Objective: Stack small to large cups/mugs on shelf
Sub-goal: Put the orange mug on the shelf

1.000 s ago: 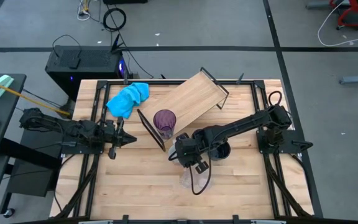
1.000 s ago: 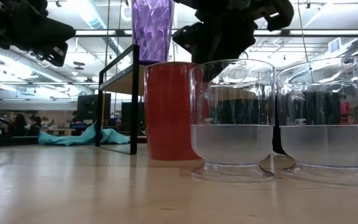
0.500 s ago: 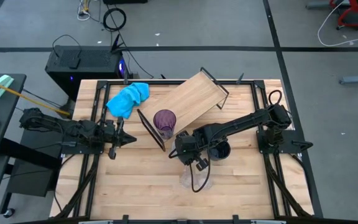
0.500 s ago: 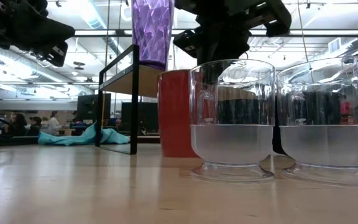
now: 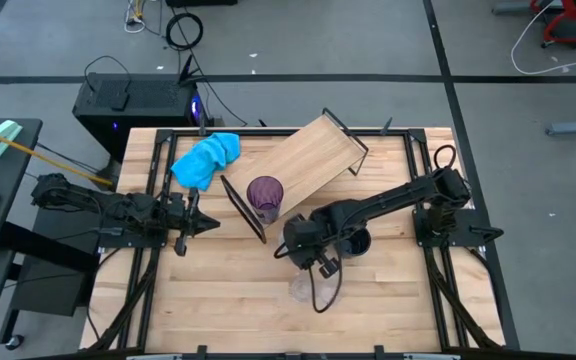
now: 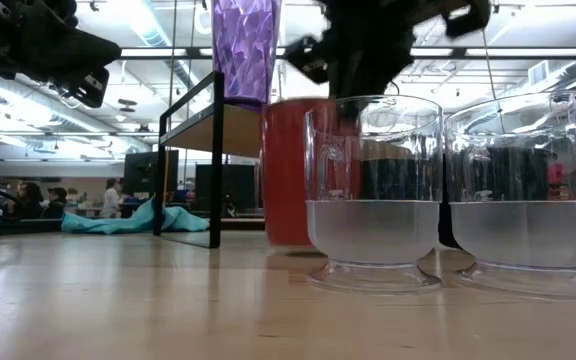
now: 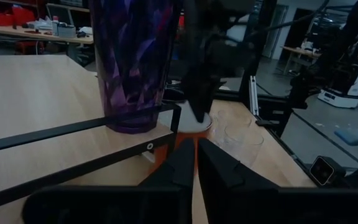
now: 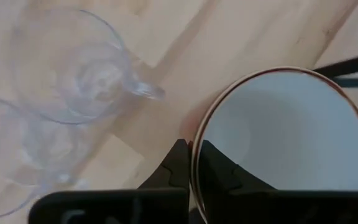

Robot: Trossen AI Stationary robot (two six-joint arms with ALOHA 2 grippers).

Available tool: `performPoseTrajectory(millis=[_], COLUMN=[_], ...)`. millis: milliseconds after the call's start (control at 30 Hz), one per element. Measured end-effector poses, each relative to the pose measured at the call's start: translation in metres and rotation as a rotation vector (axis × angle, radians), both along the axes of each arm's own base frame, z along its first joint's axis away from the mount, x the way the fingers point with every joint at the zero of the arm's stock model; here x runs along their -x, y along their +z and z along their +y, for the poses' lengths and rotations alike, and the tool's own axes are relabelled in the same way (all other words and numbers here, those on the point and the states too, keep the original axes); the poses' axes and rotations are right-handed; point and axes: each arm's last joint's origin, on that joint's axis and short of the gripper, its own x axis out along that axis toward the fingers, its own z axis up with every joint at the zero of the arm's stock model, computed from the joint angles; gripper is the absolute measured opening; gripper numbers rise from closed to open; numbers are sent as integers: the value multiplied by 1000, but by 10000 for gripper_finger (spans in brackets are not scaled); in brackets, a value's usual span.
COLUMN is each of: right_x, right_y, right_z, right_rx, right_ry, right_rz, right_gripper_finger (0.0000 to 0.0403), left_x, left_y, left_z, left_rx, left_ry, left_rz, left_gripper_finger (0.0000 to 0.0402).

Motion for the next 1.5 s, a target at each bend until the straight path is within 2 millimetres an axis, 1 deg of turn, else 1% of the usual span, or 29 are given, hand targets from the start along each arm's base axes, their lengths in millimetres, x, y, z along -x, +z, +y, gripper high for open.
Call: performPoseTrajectory(millis=[100,267,333,567,767,933,1067,1200,1500], right_x=[3,6,8,10,13,17,23,26,49], right_y=[10,12,17,35,54,73,87,100,133], right_z=[3,4,5,5,4,2,-1,-7,-13], right_rx=[-6,8,20,33,45,55,115,130,103], right_ry=[9,-6,-11,-36,-43,-62,-82,-123,-155], right_rz=[-32,-23,-20,-10,2,12,36,16,-80], right_gripper_finger=[14,15,14,17,15,17,15,18,18], left_x=[0,0,0,0,0,0,0,0,0], left_y=[0,0,-1,-1,-2,-2,-2,-2,-2], left_z=[0,0,0,0,0,0,0,0,0], left_rx=[-1,0,-1,16,15,14,14,15,21], left_ry=[-1,-1,-1,-1,-1,-1,-1,-1,0], left_rz=[2,3,8,12,16,17,17,18,19], left_gripper_finger=[22,15,14,23,30,25,20,19,32])
